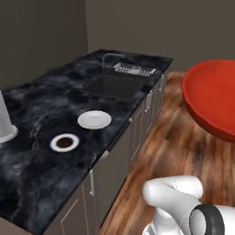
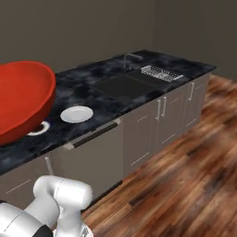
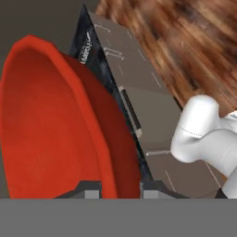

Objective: Move the bowls from the cabinet to the plates on the dining table.

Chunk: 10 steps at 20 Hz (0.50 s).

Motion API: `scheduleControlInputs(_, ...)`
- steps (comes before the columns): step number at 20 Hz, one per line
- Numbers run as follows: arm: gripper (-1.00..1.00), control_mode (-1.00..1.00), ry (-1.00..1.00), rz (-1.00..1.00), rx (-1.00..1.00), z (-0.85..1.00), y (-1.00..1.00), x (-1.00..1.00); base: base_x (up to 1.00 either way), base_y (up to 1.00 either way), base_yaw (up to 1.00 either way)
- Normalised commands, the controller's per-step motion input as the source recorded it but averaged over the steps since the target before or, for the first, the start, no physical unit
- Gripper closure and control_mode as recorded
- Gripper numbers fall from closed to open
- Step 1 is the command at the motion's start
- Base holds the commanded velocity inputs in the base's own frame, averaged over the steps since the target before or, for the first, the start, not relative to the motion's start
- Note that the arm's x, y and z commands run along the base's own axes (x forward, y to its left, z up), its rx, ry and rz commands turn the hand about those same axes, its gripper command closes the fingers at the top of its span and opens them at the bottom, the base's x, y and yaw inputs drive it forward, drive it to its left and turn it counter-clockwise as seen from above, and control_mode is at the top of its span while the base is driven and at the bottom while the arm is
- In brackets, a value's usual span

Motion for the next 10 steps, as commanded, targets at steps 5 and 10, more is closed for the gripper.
scheduleControlInputs(5, 1.00, 1.00, 0.00, 0.00, 0.00, 0.00, 0.00, 0.00, 1.00, -0.08, 0.21)
scheduleControlInputs(10, 1.00, 1.00, 0.00, 0.00, 0.00, 0.00, 0.00, 0.00, 0.97, 0.20, 0.18)
